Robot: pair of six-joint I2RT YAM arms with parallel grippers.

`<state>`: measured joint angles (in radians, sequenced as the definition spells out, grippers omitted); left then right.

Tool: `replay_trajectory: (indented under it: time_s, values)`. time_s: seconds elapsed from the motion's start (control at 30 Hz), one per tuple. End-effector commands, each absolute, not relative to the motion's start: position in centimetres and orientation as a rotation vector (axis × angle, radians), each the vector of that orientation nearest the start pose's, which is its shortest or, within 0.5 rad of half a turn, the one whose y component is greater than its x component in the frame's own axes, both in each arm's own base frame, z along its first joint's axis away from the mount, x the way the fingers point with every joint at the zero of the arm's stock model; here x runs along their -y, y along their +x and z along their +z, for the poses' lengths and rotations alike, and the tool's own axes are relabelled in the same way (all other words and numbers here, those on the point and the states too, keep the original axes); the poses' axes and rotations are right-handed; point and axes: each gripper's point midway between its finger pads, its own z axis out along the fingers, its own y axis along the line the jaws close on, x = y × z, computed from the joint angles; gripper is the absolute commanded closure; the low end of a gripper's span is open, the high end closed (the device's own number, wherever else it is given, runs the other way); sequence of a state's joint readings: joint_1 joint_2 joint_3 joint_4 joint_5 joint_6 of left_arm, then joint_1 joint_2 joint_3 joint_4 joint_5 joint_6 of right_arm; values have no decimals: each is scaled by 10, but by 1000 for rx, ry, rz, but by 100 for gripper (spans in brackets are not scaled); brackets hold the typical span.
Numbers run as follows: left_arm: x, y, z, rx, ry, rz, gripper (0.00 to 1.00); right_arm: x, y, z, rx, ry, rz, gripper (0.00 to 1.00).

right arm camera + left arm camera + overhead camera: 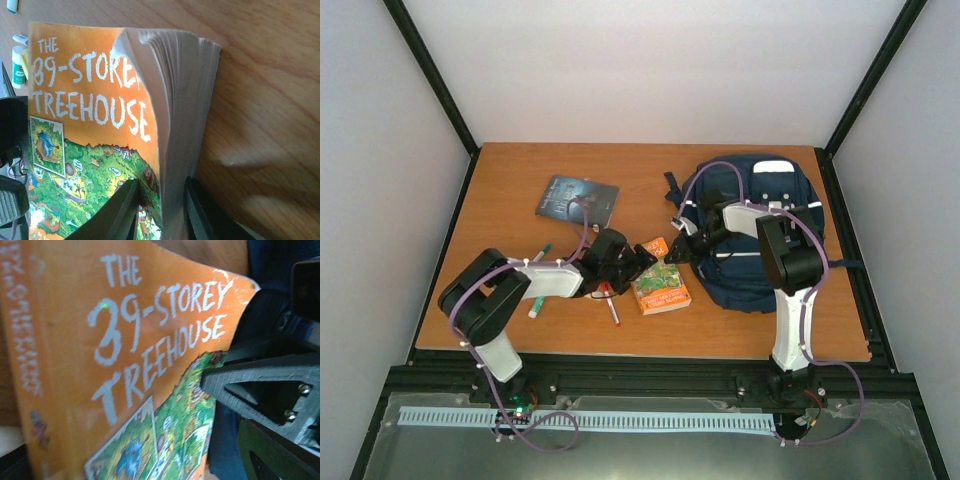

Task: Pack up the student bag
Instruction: Pick up the book from the center of the board.

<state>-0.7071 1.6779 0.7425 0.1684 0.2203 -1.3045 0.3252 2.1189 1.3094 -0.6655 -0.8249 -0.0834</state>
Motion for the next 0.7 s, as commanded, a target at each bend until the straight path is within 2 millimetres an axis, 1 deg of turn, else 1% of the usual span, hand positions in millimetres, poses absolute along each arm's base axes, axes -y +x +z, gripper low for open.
replay_trajectory:
  time_s: [0.0, 0.1, 0.23, 0.37, 0.43, 0.47, 0.53, 0.6, 0.67]
  values:
    - [332, 321, 89, -2372, -606, -1369, 12, -182, 272, -93, -3253, -630, 789, 75]
    - [333, 323, 88, -2335, -610, -1403, 16, -183, 272, -93, -3251, -633, 797, 75]
    - [326, 320, 95, -2297, -630, -1411, 31, -184, 273, -89, -3236, -637, 812, 75]
    - [315, 318, 106, -2282, -602, -1354, 51, -188, 280, -80, -3197, -618, 868, 72]
    - [311, 317, 111, -2280, -582, -1322, 64, -193, 283, -71, -3170, -619, 913, 69]
    - [311, 316, 113, -2282, -563, -1315, 70, -195, 285, -66, -3155, -627, 926, 68]
    - [309, 314, 119, -2287, -534, -1299, 81, -200, 291, -48, -3101, -649, 964, 65]
    - [306, 311, 124, -2290, -509, -1285, 92, -204, 301, -22, -3023, -678, 993, 61]
    - [301, 308, 133, -2287, -466, -1252, 98, -206, 312, 10, -2920, -720, 1001, 56]
